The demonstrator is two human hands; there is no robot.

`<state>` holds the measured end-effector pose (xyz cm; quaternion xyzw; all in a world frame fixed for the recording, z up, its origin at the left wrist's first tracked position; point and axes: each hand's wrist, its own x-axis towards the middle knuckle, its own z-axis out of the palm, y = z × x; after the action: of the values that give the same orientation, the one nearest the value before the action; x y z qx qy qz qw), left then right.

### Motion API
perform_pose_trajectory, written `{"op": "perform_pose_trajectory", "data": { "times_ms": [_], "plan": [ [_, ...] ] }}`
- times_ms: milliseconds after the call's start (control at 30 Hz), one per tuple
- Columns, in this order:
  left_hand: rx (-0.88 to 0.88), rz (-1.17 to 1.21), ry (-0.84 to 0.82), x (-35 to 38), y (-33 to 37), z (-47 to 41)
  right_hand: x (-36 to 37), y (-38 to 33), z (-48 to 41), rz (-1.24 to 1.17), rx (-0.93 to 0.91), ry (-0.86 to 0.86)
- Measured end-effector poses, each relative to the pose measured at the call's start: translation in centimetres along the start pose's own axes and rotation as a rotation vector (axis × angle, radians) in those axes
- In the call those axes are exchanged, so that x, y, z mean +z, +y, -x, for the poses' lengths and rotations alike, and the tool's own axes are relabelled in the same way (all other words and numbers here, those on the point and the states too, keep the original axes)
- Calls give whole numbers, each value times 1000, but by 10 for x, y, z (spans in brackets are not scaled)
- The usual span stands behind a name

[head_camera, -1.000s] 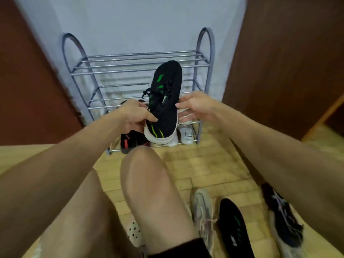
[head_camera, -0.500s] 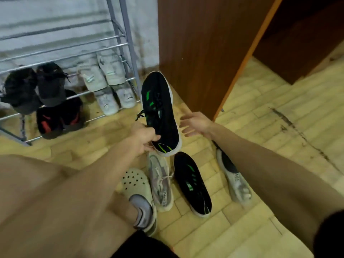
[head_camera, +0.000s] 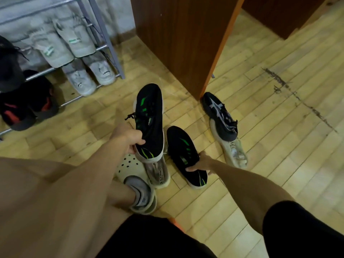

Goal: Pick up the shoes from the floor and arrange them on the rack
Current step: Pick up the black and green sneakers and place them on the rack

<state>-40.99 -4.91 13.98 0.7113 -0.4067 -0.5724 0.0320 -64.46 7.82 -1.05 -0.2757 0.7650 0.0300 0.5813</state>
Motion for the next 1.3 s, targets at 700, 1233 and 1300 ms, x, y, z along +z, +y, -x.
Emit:
{"op": "perform_pose_trajectory", "data": {
  "times_ms": [700, 1233, 1300],
  "plan": [
    [26, 172, 47, -25, 14, 70, -60, -97, 95, -110, -353, 25],
    [229, 457, 425, -235, 79, 67, -72, -368, 186, -208, -776, 111],
    [234, 472, 427, -252, 93, 58, -73, -400, 187, -257, -774, 114]
  ]
}}
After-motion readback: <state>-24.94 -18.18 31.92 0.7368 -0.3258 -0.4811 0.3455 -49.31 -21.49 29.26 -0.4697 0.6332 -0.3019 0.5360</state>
